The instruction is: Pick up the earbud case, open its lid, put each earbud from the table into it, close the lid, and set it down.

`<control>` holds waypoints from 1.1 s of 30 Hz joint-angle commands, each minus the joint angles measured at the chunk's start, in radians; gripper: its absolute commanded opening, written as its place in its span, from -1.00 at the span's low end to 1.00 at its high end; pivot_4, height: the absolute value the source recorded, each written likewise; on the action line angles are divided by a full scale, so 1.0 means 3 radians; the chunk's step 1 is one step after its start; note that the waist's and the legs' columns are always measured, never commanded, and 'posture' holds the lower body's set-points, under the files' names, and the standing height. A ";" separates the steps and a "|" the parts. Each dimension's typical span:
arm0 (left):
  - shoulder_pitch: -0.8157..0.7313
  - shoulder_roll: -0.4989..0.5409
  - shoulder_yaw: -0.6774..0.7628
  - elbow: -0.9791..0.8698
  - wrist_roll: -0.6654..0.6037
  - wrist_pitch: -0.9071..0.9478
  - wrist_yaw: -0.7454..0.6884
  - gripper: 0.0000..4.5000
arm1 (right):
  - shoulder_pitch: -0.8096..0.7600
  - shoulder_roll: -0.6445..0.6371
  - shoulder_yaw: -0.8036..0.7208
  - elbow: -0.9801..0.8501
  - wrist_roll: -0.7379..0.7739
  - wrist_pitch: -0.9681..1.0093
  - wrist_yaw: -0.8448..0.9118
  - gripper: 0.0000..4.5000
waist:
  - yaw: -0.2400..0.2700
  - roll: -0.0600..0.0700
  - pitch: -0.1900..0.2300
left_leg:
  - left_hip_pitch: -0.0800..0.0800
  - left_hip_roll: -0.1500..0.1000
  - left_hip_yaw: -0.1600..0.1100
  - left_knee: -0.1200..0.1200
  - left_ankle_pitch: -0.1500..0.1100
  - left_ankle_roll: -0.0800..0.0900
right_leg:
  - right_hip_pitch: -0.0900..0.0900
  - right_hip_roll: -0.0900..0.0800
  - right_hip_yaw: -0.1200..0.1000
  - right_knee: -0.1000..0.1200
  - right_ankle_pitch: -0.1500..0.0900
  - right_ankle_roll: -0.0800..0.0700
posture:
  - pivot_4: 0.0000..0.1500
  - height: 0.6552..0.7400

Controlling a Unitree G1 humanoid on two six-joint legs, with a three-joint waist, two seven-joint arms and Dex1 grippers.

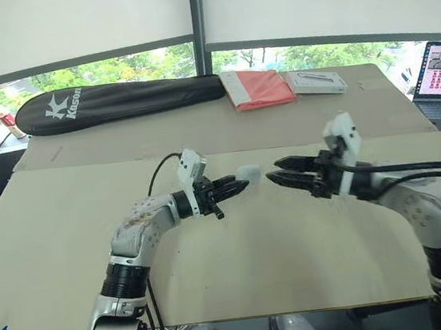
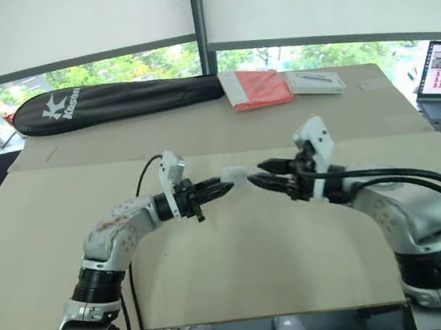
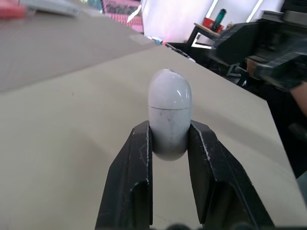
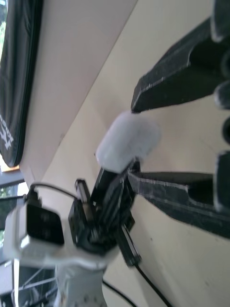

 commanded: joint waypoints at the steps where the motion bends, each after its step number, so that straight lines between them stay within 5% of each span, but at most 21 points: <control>1: -0.0109 -0.0208 0.0258 0.0075 -0.0314 0.0583 0.0401 -0.76 | 0.0276 -0.0243 -0.0006 -0.0107 -0.0224 -0.0444 0.0297 0.62 | -0.0003 -0.0001 0.0000 | 0.0001 0.0000 0.0000 0.0000 0.0000 0.0000 | 0.0001 0.0000 0.0000 0.0000 0.0000 0.0000 | 1.00 1.00; 3: -0.0108 -0.0322 0.0325 0.0193 -0.0300 0.0736 0.0614 -0.76 | 0.0383 -0.0261 0.0044 -0.0091 -0.0333 -0.0615 0.0317 0.94 | -0.0007 -0.0001 0.0000 | 0.0003 -0.0001 0.0000 0.0000 0.0000 0.0000 | 0.0003 0.0000 0.0001 0.0000 -0.0002 0.0003 | 1.00 1.00; 8: -0.0072 -0.0502 0.0446 0.0381 -0.0227 0.0878 0.0987 -0.76 | 0.0500 -0.0133 0.0088 -0.0041 -0.0457 -0.0762 0.0190 0.98 | -0.0037 -0.0003 0.0002 | 0.0007 -0.0001 0.0000 -0.0003 0.0001 -0.0002 | 0.0002 0.0004 0.0006 0.0002 -0.0001 0.0000 | 1.00 1.00; 16: 0.0049 -0.0310 0.0451 0.0193 -0.0277 0.1067 0.0991 0.93 | 0.0468 -0.0146 0.0041 0.0171 -0.0557 -0.0897 0.0166 1.00 | -0.0010 -0.0003 0.0001 | 0.0006 -0.0002 0.0001 -0.0002 0.0001 -0.0002 | 0.0002 0.0002 0.0006 0.0000 -0.0001 -0.0001 | 1.00 1.00; 22: 0.0357 0.0443 0.0423 -0.0359 -0.0350 0.1198 0.0641 0.97 | 0.0406 -0.0206 0.0027 0.0423 -0.0611 -0.1091 0.0339 1.00 | -0.0068 -0.0003 0.0001 | 0.0017 0.0001 0.0003 -0.0011 0.0001 -0.0002 | 0.0002 0.0006 0.0010 0.0005 -0.0005 -0.0009 | 1.00 1.00; 28: 0.0457 0.1371 0.0344 -0.0191 0.0506 -0.0714 -0.0091 0.97 | 0.0319 -0.0325 -0.0062 0.0649 -0.0629 -0.1185 0.0477 1.00 | -0.0056 -0.0003 0.0002 | 0.0016 0.0002 0.0005 -0.0012 0.0002 -0.0006 | 0.0001 0.0006 0.0007 0.0003 -0.0019 -0.0032 | 1.00 1.00; 33: 0.0467 0.1698 0.0532 0.0389 0.0879 -0.1847 -0.0277 0.97 | 0.0279 -0.0445 -0.0196 0.0809 -0.0590 -0.1169 0.0576 1.00 | -0.0002 -0.0002 0.0002 | 0.0014 0.0002 0.0011 -0.0011 0.0001 -0.0005 | 0.0000 -0.0002 0.0008 -0.0001 -0.0021 -0.0036 | 1.00 1.00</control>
